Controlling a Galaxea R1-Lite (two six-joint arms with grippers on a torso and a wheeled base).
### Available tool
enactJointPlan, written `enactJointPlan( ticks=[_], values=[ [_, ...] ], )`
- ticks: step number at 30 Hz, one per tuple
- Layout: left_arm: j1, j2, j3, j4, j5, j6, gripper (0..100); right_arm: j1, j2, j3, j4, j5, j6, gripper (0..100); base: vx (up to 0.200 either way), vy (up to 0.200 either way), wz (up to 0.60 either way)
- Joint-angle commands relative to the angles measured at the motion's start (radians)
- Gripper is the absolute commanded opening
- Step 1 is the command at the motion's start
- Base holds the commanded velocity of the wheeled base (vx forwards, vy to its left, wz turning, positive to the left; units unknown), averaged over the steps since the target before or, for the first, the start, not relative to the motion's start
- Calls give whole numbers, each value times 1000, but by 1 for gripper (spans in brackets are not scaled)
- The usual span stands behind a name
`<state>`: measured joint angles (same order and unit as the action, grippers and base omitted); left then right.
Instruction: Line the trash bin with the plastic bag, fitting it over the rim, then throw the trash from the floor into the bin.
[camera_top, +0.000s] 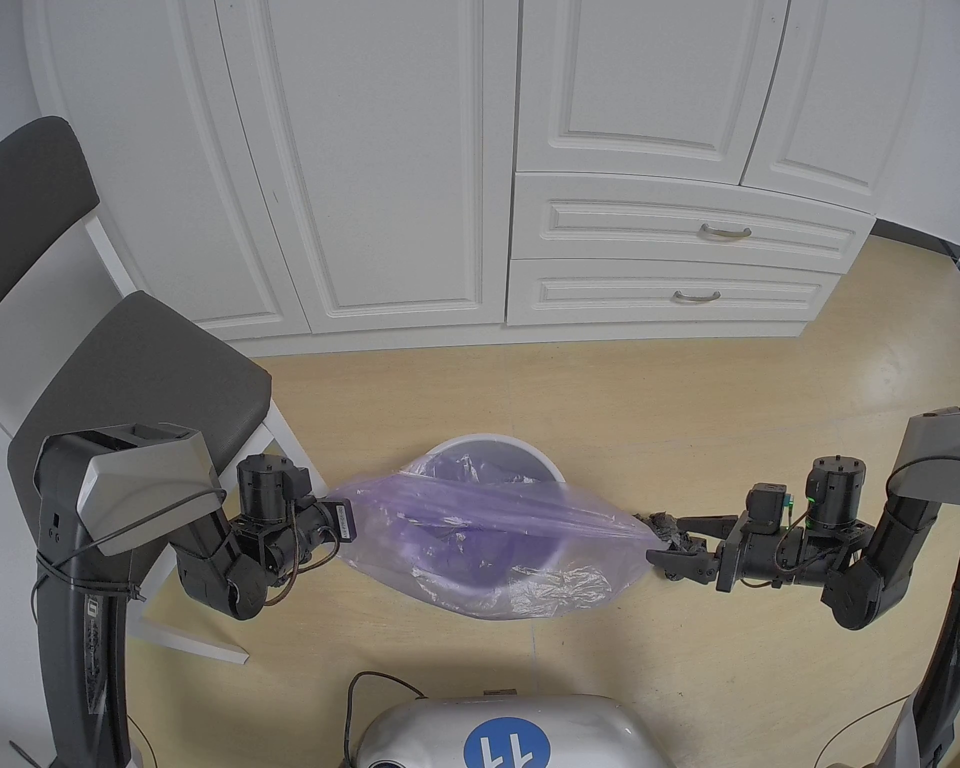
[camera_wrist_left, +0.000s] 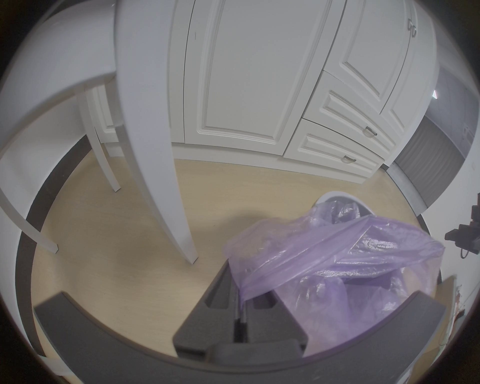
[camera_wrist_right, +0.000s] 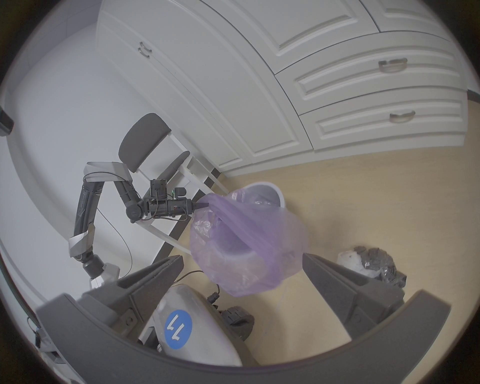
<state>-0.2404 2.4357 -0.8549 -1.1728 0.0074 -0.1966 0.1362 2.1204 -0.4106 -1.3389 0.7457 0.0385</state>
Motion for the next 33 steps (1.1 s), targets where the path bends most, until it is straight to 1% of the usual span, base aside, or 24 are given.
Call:
enactJointPlan(
  ticks=[1,2,3,4,5,7,9,10,11,12,13,14,18,21,22,27,31,33],
  values=[
    [-37,-72,42,-4,-1,-6,0,60,-16,6,-72,-78,4,100,0,0,0],
    [-51,-89,51,-4,0,-12,0,83,-17,6,-88,-129,6,100,0,0,0],
    [-68,-106,62,-4,0,-21,0,112,-16,4,-105,-198,4,100,0,0,0],
    [-73,-110,63,-4,0,-24,0,122,-16,3,-109,-220,4,100,0,0,0],
    [-96,-130,69,-5,11,-40,0,178,-8,-7,-132,-341,3,100,0,0,0],
    [-123,-141,66,-7,49,-63,0,250,12,-19,-155,-493,-5,100,0,0,0],
    [-140,-141,62,-7,78,-78,0,307,36,-45,-167,-614,-20,100,0,0,0],
    [-142,-141,62,-7,82,-78,0,315,41,-48,-171,-631,-25,100,0,0,0],
    [-146,-141,65,-7,82,-80,0,342,76,-68,-186,-709,-60,100,0,0,0],
    [-146,-139,66,-7,82,-80,0,350,102,-77,-206,-737,-86,100,0,0,0],
    [-146,-138,66,-7,82,-80,0,352,105,-77,-210,-740,-89,100,0,0,0],
    [-146,-135,69,-7,82,-80,0,358,156,-80,-232,-763,-131,100,0,0,0],
    [-146,-130,71,-7,80,-78,0,361,230,-89,-232,-769,-206,100,0,0,0],
    [-146,-130,71,-2,80,-78,0,369,257,-106,-232,-770,-212,100,0,0,0],
    [-145,-130,71,1,80,-78,100,369,265,-116,-232,-770,-212,100,0,0,0],
    [-142,-132,77,2,77,-75,100,372,306,-157,-232,-772,-212,100,0,0,0],
    [-138,-139,96,-5,75,-70,100,358,345,-206,-232,-772,-212,100,0,0,0],
    [-138,-146,102,-5,74,-67,100,344,371,-257,-232,-772,-207,100,0,0,0]
  ],
)
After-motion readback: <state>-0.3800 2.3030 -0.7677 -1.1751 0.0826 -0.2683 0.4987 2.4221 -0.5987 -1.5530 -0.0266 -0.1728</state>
